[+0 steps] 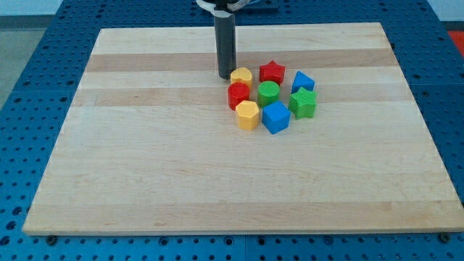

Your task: Point at the blue cube

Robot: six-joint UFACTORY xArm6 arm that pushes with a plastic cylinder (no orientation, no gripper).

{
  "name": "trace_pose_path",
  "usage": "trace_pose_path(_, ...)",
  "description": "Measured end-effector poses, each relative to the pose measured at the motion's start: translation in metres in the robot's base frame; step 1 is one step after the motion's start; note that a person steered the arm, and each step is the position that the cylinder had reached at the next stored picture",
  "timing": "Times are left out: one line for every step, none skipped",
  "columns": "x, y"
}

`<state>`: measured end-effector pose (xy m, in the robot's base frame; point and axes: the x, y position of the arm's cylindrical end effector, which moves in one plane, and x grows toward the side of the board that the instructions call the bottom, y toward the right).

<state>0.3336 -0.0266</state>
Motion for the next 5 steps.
trace_pose_path(0.0, 0.0)
trace_pose_path(0.0, -0.018)
trace_pose_path(0.017, -0.04)
trace_pose_path(0.05, -0.041)
trace_pose_path(0.088, -0.041)
